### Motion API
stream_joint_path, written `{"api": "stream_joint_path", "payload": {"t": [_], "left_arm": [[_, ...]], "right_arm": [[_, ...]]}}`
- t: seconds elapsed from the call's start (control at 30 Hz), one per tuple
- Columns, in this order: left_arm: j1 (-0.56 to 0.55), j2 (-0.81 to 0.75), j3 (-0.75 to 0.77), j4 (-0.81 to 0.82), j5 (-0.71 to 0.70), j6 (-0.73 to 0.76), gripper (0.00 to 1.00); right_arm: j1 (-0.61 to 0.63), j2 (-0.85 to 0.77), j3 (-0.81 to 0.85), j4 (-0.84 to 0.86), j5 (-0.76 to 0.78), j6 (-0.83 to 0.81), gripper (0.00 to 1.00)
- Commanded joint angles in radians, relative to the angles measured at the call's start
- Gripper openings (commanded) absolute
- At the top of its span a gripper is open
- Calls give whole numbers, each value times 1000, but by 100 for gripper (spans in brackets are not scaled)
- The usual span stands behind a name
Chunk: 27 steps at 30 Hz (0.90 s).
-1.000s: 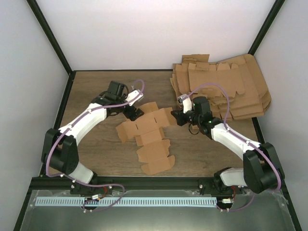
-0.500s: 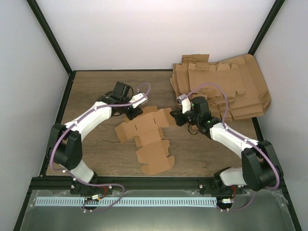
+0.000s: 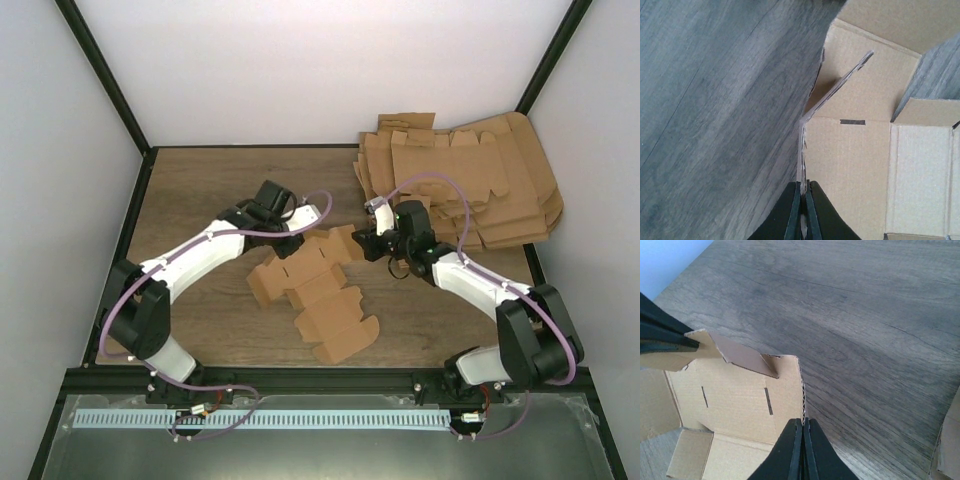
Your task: Fold the paper box
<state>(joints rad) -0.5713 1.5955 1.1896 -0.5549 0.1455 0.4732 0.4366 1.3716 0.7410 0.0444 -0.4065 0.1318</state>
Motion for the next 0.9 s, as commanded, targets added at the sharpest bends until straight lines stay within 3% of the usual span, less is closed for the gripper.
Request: {"api": "stream_joint_path", "payload": {"t": [0.0,0.3,0.6,0.87], "left_arm": [[-40,-28,-29,-3,-128,-9,4],[-137,-66,-64,32,-313,-99,4],[-200,-51,-61,13,-441,-162,4],[-205,-68,-86,30,-458,-215,4]], "right_arm": [[9,20,44,39,22,16,2],[18,22,36,76,26,43,8],[24,-24,-48,147,80,112,24],[23,-112,-75,110,123,137,41]]}}
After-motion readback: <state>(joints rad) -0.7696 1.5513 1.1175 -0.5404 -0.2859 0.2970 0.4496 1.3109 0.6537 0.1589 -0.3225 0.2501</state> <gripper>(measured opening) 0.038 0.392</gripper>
